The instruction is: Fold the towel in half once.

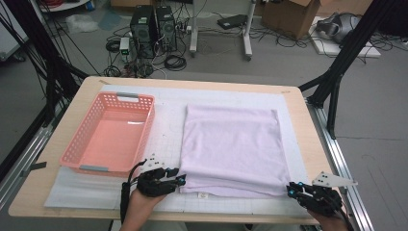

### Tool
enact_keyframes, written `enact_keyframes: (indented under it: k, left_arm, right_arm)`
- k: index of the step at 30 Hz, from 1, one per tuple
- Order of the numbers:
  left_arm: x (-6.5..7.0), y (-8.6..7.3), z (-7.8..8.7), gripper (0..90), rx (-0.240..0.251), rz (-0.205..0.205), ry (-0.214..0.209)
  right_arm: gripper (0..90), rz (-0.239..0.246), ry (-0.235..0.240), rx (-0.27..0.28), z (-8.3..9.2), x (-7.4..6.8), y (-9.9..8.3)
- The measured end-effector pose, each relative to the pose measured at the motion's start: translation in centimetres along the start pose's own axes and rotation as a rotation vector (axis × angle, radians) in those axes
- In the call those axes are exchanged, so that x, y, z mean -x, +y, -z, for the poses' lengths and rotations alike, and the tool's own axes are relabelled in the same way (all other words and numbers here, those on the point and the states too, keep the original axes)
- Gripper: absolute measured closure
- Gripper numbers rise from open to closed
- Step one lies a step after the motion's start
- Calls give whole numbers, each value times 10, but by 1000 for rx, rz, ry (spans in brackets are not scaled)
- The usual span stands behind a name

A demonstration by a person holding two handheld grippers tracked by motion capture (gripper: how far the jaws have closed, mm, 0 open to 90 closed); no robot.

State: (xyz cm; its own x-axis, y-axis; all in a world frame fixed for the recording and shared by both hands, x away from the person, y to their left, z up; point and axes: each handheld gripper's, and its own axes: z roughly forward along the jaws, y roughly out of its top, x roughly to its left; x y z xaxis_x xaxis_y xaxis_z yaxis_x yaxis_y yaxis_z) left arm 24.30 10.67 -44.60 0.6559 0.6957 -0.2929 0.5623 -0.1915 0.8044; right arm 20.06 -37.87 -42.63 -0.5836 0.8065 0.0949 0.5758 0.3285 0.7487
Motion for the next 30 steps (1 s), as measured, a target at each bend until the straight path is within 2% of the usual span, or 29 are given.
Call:
enact_keyframes:
  k: [1,2,5,7,8,9,11,13,16,20,23,26,28,29,30]
  left_arm:
    - [0,-1,0,569,-6,-1,2]
    - [0,-3,0,570,-15,-5,5]
    - [3,-5,-2,599,-45,-14,12]
    - [9,-7,-6,704,-79,-42,28]
    - [11,-8,-6,766,-76,-57,42]
    - [13,-7,-5,826,-76,-55,35]
    - [16,-6,-1,863,-56,-76,46]
    - [17,-5,4,863,-33,-63,31]
    - [17,-7,8,865,-10,-30,-15]
    - [19,-9,13,859,6,-16,-39]
    - [20,-11,15,864,-10,-4,-53]
    - [21,-14,13,863,-38,5,-48]
    - [21,-16,10,802,-74,6,-47]
    - [21,-16,10,740,-65,-6,-27]
    - [21,-15,11,647,-43,-8,1]
  right_arm:
    - [675,0,-12,-10,-3,-1,0]
    - [625,-5,-47,-20,-10,0,-2]
    - [644,-21,-56,-37,-19,2,-6]
    - [784,-50,-48,-27,-19,4,-6]
    - [845,-46,-41,-30,-18,4,-6]
    - [855,-34,-53,-31,-17,4,-6]
    - [859,-27,-63,-29,-14,2,-5]
    - [859,-28,-59,-6,-10,3,-4]
    - [858,-31,-66,12,-2,4,-3]
    - [861,-34,-52,27,9,3,-4]
    - [866,-24,-39,20,13,0,-4]
    - [866,-16,-42,3,16,-1,-6]
    - [850,-7,-49,-36,12,-1,-9]
    - [795,-5,-57,-55,9,-1,-10]
    - [722,-8,-74,-50,8,-1,-11]
